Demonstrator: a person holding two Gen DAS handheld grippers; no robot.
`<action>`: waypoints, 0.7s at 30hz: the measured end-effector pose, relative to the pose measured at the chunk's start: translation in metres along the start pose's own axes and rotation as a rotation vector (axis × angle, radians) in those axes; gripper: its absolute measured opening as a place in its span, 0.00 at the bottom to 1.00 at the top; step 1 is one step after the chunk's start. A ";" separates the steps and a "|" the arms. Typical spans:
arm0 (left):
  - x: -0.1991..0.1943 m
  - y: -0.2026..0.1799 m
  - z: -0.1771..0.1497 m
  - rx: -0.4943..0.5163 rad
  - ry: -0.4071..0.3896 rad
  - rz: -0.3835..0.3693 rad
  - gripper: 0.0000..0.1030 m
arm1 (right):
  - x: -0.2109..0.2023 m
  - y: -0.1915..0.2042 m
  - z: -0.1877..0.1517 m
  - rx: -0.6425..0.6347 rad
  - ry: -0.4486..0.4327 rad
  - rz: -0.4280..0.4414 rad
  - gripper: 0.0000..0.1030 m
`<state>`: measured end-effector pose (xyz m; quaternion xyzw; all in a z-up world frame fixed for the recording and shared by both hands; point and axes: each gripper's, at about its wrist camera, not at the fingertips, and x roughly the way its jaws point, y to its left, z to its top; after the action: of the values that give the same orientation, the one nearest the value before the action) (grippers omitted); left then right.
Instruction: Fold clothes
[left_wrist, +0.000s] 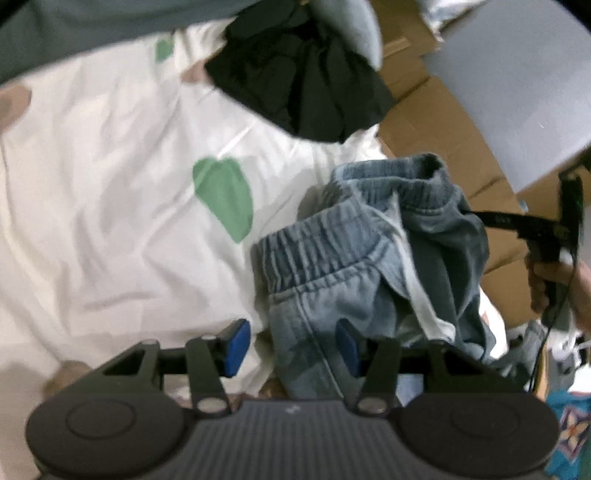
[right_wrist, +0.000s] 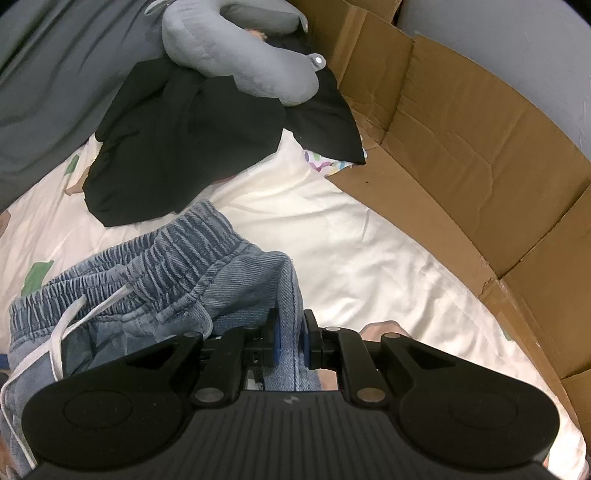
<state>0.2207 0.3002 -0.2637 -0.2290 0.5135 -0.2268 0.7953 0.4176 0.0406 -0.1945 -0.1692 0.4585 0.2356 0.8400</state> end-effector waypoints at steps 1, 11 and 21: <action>0.004 0.003 0.000 -0.024 0.006 -0.011 0.52 | 0.001 -0.001 0.000 0.000 -0.001 0.000 0.10; 0.022 0.015 -0.002 -0.198 0.015 -0.133 0.29 | 0.001 -0.008 -0.005 0.015 -0.012 0.026 0.10; -0.038 0.005 -0.002 -0.149 -0.145 -0.054 0.10 | -0.023 0.004 0.005 -0.043 -0.093 0.013 0.03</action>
<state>0.2051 0.3265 -0.2405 -0.3169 0.4637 -0.1922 0.8047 0.4084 0.0407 -0.1725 -0.1733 0.4151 0.2585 0.8549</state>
